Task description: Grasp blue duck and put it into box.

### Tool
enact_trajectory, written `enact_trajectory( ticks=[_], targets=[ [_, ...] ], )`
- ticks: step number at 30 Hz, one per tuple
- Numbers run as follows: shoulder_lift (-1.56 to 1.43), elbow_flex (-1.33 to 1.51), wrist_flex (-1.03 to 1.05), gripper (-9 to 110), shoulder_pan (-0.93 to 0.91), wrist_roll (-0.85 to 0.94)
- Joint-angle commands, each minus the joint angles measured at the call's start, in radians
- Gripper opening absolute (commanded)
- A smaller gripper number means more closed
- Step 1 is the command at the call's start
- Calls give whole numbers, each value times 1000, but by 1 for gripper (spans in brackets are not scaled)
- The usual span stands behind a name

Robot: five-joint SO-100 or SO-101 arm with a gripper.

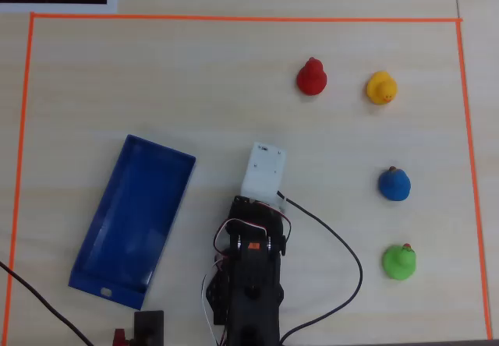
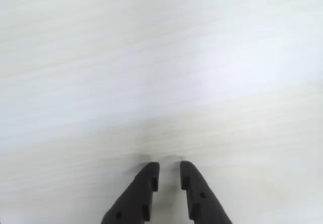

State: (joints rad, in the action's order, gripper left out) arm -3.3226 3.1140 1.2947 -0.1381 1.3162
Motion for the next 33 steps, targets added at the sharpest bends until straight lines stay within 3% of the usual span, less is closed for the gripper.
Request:
enact_trajectory(
  ticks=[1,33],
  targets=[
    [14,-3,17,3,-5,-6],
    [14,-3,17,3,-5,-6]
  ],
)
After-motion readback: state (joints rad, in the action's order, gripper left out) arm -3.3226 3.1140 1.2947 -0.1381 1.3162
